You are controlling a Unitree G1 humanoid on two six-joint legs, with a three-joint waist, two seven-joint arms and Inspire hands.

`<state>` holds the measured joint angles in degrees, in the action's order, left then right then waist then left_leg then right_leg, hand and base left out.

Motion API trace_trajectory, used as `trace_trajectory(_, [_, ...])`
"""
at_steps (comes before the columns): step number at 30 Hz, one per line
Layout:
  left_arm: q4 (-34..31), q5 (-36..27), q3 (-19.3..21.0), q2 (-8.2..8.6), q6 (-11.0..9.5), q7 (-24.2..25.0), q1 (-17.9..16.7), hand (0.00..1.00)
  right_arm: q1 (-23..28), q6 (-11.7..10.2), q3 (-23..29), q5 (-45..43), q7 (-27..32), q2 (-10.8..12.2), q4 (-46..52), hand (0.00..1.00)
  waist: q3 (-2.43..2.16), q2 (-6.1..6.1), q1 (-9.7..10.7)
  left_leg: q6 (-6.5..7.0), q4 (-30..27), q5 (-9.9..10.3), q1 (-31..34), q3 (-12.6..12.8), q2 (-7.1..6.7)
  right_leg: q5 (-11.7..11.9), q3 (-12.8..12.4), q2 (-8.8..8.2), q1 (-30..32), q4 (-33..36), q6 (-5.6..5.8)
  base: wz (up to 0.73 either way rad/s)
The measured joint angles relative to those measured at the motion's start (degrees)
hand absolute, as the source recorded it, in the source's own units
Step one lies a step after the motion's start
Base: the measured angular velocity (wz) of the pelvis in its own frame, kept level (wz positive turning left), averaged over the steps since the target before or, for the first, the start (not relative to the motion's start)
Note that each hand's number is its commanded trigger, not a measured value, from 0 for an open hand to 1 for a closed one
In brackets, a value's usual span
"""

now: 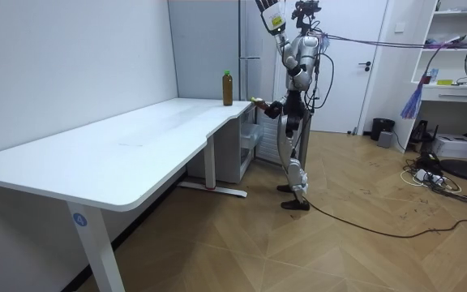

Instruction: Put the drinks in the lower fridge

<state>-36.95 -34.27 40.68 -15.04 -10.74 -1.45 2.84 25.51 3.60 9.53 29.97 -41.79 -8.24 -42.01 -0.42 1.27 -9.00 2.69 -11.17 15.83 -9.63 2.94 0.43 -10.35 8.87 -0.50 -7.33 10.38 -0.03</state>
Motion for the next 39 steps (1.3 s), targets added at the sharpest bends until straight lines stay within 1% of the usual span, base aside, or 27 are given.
trace_trajectory(1, [0.29,0.90,0.47,0.01,-0.13,-1.06,-0.13,0.00,0.05,0.00,0.56,-0.28,0.31,0.06,-0.45,1.00,0.02,0.06,-0.05,0.00,0.06,0.00,0.01,-0.02,-0.03,0.00,-0.04,0.00,0.04,-0.01,0.00,-0.03])
trace_trajectory(3, [1.42,2.45,3.17,0.01,-0.15,-5.05,-0.73,0.00,0.34,-0.05,2.66,-0.79,1.93,0.14,-2.02,1.00,0.09,0.24,-0.19,0.02,0.12,0.01,0.06,-0.17,-0.11,0.00,-0.02,-0.02,0.05,-0.03,0.00,0.00])
trace_trajectory(5, [2.70,3.84,5.04,0.09,-0.53,-7.93,-1.99,0.00,0.75,-0.05,4.07,-0.82,3.57,0.18,-2.54,1.00,0.07,0.47,-0.40,0.03,0.43,0.02,0.03,-0.28,-0.11,0.00,0.08,-0.01,0.02,0.02,0.00,0.00])
trace_trajectory(7, [4.99,6.53,5.98,0.10,-0.78,-11.24,-5.20,0.00,0.88,-0.04,5.13,-0.73,5.47,0.20,-2.62,1.00,0.07,1.05,-0.48,0.03,0.51,0.02,-0.07,-0.28,-0.10,0.00,0.02,0.04,-0.02,0.01,0.00,0.00])
trace_trajectory(9, [9.15,10.26,6.64,0.09,-0.42,-15.45,-9.60,0.00,1.38,-0.03,6.51,-0.71,7.99,0.15,-3.30,1.00,0.16,1.58,-0.47,0.03,0.50,0.02,-0.07,-0.43,-0.14,-0.01,0.18,0.03,0.18,0.00,-0.01,0.02])
trace_trajectory(10, [11.85,12.08,6.69,0.09,-0.38,-17.33,-11.14,0.00,1.29,-0.03,7.71,-0.69,8.85,0.19,-4.50,1.00,0.18,1.74,-0.06,0.03,0.45,0.02,-0.05,-0.69,-0.18,-0.05,0.61,-0.04,0.27,-0.07,0.00,0.07])
trace_trajectory(11, [13.19,13.01,6.76,0.09,-0.37,-18.29,-11.88,0.00,1.21,0.00,8.12,-0.72,9.55,0.19,-4.97,1.00,0.19,1.66,0.02,0.03,0.43,0.02,0.00,-0.83,-0.23,-0.09,0.73,-0.10,0.23,-0.16,0.03,0.08])
trace_trajectory(12, [15.75,14.08,6.94,0.10,-0.26,-19.91,-13.64,0.00,1.21,0.09,8.54,-0.70,11.14,0.17,-5.07,1.00,0.19,1.60,0.02,0.03,0.45,0.02,0.05,-0.84,-0.25,-0.10,0.71,-0.08,0.15,-0.47,0.02,0.03])
trace_trajectory(15, [20.77,14.11,7.21,0.11,0.72,-22.84,-16.83,0.00,1.51,0.15,8.88,0.11,13.56,0.17,-6.56,1.00,0.20,1.31,0.54,-0.01,0.22,-0.01,0.06,-1.25,-0.29,-0.12,0.93,-0.07,0.09,-0.65,-0.01,0.04])
trace_trajectory(17, [23.89,13.40,7.00,0.21,1.53,-24.13,-17.96,0.00,0.78,0.26,8.84,1.55,14.91,0.19,-8.73,1.00,0.24,0.99,0.96,-0.01,0.27,-0.01,0.19,-1.39,-0.32,-0.16,1.09,-0.10,0.15,-0.74,-0.01,0.02])
trace_trajectory(19, [29.62,9.36,5.40,0.63,2.02,-25.26,-20.37,0.00,-0.11,1.14,9.49,2.95,17.17,0.18,-10.07,1.00,0.19,1.02,1.58,0.05,0.51,-0.04,0.19,-1.41,-0.45,-0.25,1.13,-0.20,0.20,-0.79,0.13,0.00])
trace_trajectory(20, [31.52,8.14,4.79,0.83,2.02,-25.30,-21.26,0.00,-0.21,1.28,9.74,4.13,17.49,0.19,-10.92,1.00,0.19,1.06,1.73,0.08,0.65,-0.06,0.05,-1.37,-0.46,-0.30,1.04,-0.21,0.13,-0.75,0.17,-0.03])
trace_trajectory(22, [41.74,0.14,2.23,1.13,2.27,-24.45,-23.25,0.00,-1.23,2.12,9.98,7.28,20.07,0.20,-12.07,1.00,0.18,1.15,2.39,0.08,0.73,-0.06,-0.37,-0.99,-0.44,-0.34,0.55,-0.15,0.06,-0.76,0.19,-0.12])
trace_trajectory(23, [45.08,-1.85,1.49,1.14,2.51,-24.17,-23.29,0.00,-1.44,2.25,10.14,7.99,20.60,0.20,-12.30,1.00,0.20,1.22,2.51,0.08,0.79,-0.06,-0.44,-0.99,-0.44,-0.34,0.42,-0.12,0.04,-0.76,0.19,-0.13])
trace_trajectory(24, [52.13,-5.10,-0.43,1.20,3.56,-23.95,-23.55,0.00,-2.50,2.35,10.65,8.50,21.70,0.20,-13.16,1.00,0.17,1.20,2.86,0.08,0.94,-0.06,-0.58,-0.98,-0.43,-0.34,0.21,-0.10,0.02,-0.67,0.19,-0.08])
trace_trajectory(25, [55.14,-6.58,-1.42,1.36,4.18,-23.79,-23.67,0.00,-2.81,2.62,10.96,8.56,22.35,0.20,-13.35,1.00,0.17,1.14,2.90,0.09,0.99,-0.06,-0.60,-1.00,-0.44,-0.34,0.00,-0.08,0.02,-0.62,0.19,-0.12])
trace_trajectory(26, [60.00,-8.46,-3.74,2.04,5.39,-23.13,-23.93,0.00,-3.36,3.01,11.07,9.00,23.59,0.20,-13.35,1.00,0.16,0.99,2.90,0.09,1.08,-0.06,-0.54,-1.02,-0.46,-0.34,-0.35,-0.02,-0.05,-0.58,0.19,-0.13])
trace_trajectory(27, [64.95,-8.78,-5.67,2.81,6.06,-21.95,-24.16,0.00,-3.88,3.36,11.07,9.25,24.50,0.20,-13.36,1.00,0.05,0.81,2.81,0.09,1.44,-0.06,-0.66,-0.98,-0.45,-0.34,-0.86,0.06,0.08,-0.57,0.19,-0.12])
trace_trajectory(28, [67.79,-8.78,-6.59,3.04,6.39,-21.25,-24.24,0.00,-4.19,3.51,11.05,9.31,24.92,0.21,-13.40,1.00,0.03,0.66,2.76,0.09,1.55,-0.06,-0.76,-0.76,-0.40,-0.34,-0.95,0.15,0.15,-0.53,0.19,-0.12])
trace_trajectory(30, [75.95,-8.86,-8.55,4.24,8.18,-19.50,-23.53,0.00,-5.34,3.99,11.00,11.44,26.69,0.28,-13.46,1.00,0.02,-0.02,3.13,0.13,1.64,-0.02,-1.11,-0.89,-0.28,-0.33,-0.98,0.51,-0.04,-0.53,0.17,-0.03])
trace_trajectory(31, [78.86,-8.80,-10.79,4.39,8.86,-19.11,-23.44,0.00,-6.14,4.02,10.99,13.95,27.93,0.26,-13.46,1.00,0.04,-0.05,3.15,0.13,1.63,-0.02,-1.06,-0.98,-0.27,-0.29,-0.87,0.52,-0.13,-0.55,0.13,0.05])
trace_trajectory(32, [79.94,-8.74,-12.05,4.39,9.22,-18.89,-23.43,0.00,-6.65,4.02,10.98,15.27,28.54,0.24,-13.46,1.00,0.04,-0.02,3.38,0.13,1.66,-0.02,-1.05,-0.98,-0.27,-0.29,-0.88,0.54,-0.14,-0.56,0.13,0.05])
trace_trajectory(33, [81.95,-8.74,-13.76,4.46,9.86,-17.95,-23.48,0.00,-7.91,4.03,10.89,17.34,29.48,0.22,-13.47,1.00,0.10,0.14,3.71,0.13,1.91,-0.01,-1.03,-1.14,-0.27,-0.29,-0.94,0.60,-0.29,-0.58,0.12,0.06])
trace_trajectory(35, [85.33,-8.73,-14.75,4.82,10.82,-16.15,-23.41,0.00,-10.10,4.01,10.89,20.03,30.52,0.18,-13.62,1.00,0.35,0.50,4.24,0.13,2.01,-0.01,-1.21,-1.32,-0.28,-0.29,-0.97,0.65,-0.53,-0.66,0.12,0.04])
trace_trajectory(36, [87.42,-8.45,-15.23,5.18,11.44,-15.09,-22.81,0.00,-11.36,4.01,10.82,21.61,31.22,0.03,-13.76,1.00,0.53,0.96,4.38,0.13,1.96,-0.01,-1.22,-1.31,-0.28,-0.29,-0.91,0.67,-0.53,-0.64,0.12,0.00])
trace_trajectory(37, [88.81,-7.45,-15.26,5.75,12.12,-14.03,-22.37,0.00,-12.49,4.00,10.78,22.83,31.98,-0.09,-13.76,1.00,0.59,1.55,4.36,0.13,1.98,-0.01,-1.12,-1.26,-0.31,-0.29,-0.83,0.66,-0.35,-0.58,0.12,0.00])
trace_trajectory(39, [91.30,-5.81,-16.24,5.98,12.53,-12.49,-21.83,0.00,-14.00,4.01,9.64,25.71,33.49,-0.47,-13.74,1.00,0.74,2.17,4.40,0.13,1.97,-0.01,-0.86,-1.24,-0.29,-0.31,-0.81,0.64,0.10,-0.22,0.10,0.00])
